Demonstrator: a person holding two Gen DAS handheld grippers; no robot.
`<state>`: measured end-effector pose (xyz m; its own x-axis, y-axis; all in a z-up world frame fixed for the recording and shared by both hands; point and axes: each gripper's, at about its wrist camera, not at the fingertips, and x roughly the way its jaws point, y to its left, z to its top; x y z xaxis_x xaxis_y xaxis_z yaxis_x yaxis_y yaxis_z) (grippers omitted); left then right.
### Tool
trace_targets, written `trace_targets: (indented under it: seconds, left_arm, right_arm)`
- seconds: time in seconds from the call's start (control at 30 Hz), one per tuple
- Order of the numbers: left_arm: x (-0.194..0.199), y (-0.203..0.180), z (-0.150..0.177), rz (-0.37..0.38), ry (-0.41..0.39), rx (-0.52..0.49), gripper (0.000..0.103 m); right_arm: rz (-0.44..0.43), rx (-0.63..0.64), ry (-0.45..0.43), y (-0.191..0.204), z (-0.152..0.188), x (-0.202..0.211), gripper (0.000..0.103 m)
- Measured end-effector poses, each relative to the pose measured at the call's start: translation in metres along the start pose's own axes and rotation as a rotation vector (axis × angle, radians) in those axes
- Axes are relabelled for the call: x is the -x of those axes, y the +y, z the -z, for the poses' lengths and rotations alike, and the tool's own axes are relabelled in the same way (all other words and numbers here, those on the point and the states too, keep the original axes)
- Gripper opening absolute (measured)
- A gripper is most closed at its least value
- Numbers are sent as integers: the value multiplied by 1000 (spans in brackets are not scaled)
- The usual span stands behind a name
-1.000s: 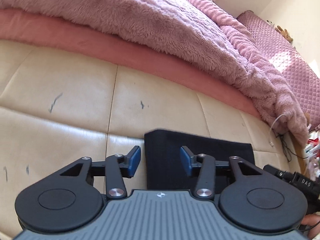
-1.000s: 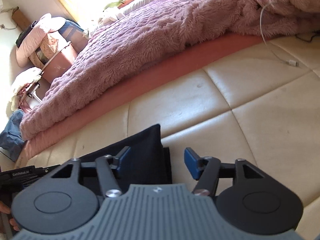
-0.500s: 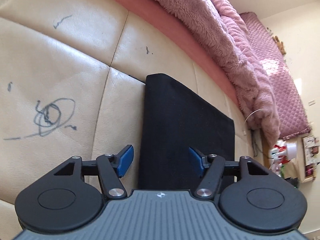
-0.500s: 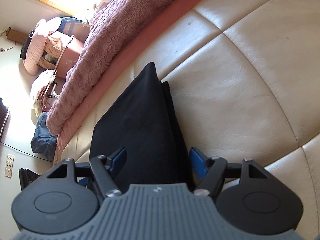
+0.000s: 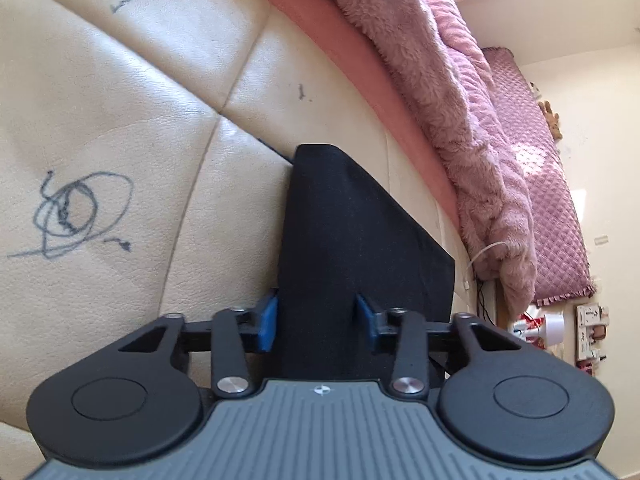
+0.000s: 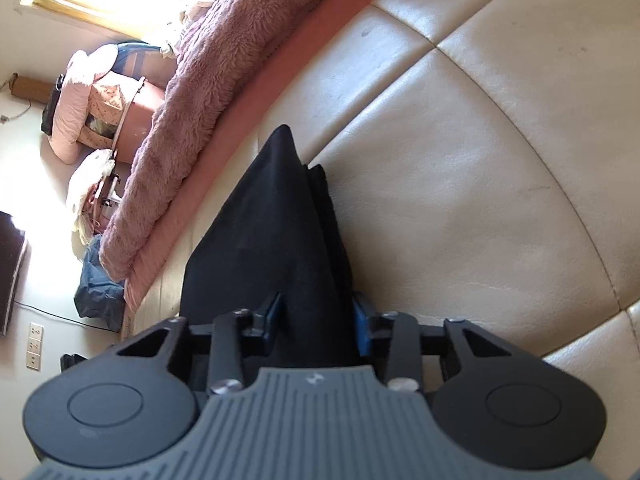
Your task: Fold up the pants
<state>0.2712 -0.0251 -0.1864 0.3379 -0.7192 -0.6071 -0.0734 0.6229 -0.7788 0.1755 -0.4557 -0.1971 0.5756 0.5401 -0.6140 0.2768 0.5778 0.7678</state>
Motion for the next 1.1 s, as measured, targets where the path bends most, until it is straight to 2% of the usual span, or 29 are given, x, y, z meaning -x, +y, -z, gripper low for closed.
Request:
trace_targets:
  seconds: [0.23, 0.47, 0.67, 0.87, 1.1]
  left_arm:
    - [5, -14, 6, -71, -35, -40, 24]
    - [25, -28, 7, -93, -71, -97, 21]
    - [58, -30, -3, -109, -109, -144, 21]
    - [104, -12, -25, -144, -164, -163, 21]
    - [159, 18, -69, -199, -223, -180, 21]
  right_arm:
    - [6, 22, -17, 11, 3, 6, 19]
    - [-6, 42, -22, 31, 12, 12, 16]
    - [-29, 94, 6, 66, 23, 2, 15]
    - [-64, 154, 61, 115, 32, -34, 15]
    - [-107, 222, 136, 181, 46, -104, 15]
